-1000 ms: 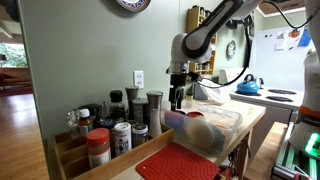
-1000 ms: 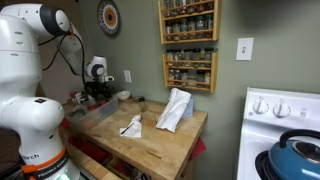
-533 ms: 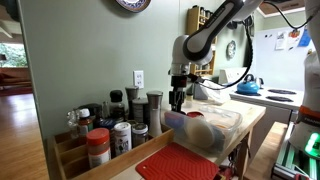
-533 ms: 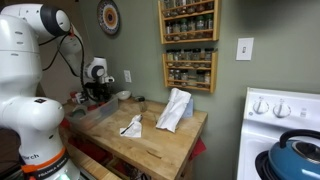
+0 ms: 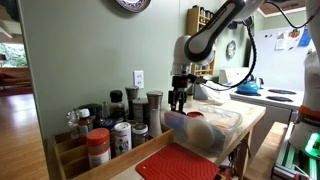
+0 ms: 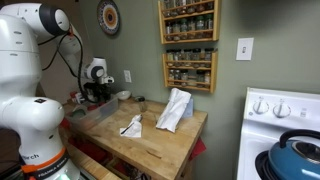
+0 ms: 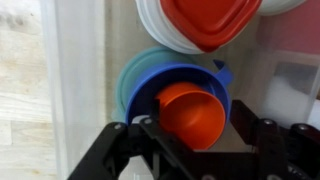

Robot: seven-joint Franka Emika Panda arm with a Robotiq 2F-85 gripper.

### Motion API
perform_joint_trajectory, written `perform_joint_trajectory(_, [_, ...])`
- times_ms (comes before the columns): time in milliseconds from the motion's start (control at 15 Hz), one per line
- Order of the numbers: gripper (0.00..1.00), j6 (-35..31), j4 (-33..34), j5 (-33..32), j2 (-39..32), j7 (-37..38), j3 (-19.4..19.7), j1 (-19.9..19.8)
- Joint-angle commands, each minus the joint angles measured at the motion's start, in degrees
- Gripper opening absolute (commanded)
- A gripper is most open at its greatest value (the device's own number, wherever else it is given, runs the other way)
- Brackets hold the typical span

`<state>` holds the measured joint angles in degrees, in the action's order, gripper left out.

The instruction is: Remove the orange and blue cups from the container

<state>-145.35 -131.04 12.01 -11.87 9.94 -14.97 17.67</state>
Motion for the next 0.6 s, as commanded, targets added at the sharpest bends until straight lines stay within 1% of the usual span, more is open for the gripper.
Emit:
perform_joint_trajectory(0, [0.63, -1.6, -2.1, 0.4, 0.8, 2.7, -0.3, -0.1])
perform_joint_trajectory(67, [0.56, -2.5, -2.1, -0.1, 0.8, 4.9, 0.2, 0.1])
perform_joint_trajectory(133, [0.57, -3.0, -2.2, -0.4, 0.9, 6.3, 0.4, 0.2])
perform_joint_trajectory(200, [0.55, -3.4, -2.4, -0.7, 1.0, 7.9, 0.7, 0.3])
perform_joint_trajectory(267, [0.64, -3.5, -2.5, -0.9, 1.0, 9.1, 0.9, 0.3])
perform_joint_trajectory(400, [0.73, -2.9, -2.7, -1.4, 1.0, 11.4, 1.3, 0.4])
perform_joint_trajectory(467, [0.75, -2.6, -2.7, -1.3, 0.9, 12.1, 1.4, 0.3])
perform_joint_trajectory(533, [0.71, -2.5, -2.8, -1.3, 0.8, 12.7, 1.5, 0.3])
